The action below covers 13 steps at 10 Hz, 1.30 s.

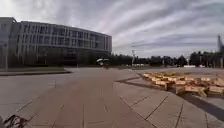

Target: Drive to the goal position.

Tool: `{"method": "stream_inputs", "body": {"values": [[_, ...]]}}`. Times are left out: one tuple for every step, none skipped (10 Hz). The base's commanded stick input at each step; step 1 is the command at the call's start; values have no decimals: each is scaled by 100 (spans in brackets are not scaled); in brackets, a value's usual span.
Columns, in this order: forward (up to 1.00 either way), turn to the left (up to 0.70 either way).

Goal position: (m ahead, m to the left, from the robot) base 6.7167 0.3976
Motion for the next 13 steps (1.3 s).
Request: {"method": "stream_inputs", "body": {"values": [[85, 0], [85, 20], [85, 22], [85, 7], [85, 0], [85, 0], [85, 0], [85, 0], [85, 0], [85, 0], [85, 0], [85, 0], [85, 0]]}}
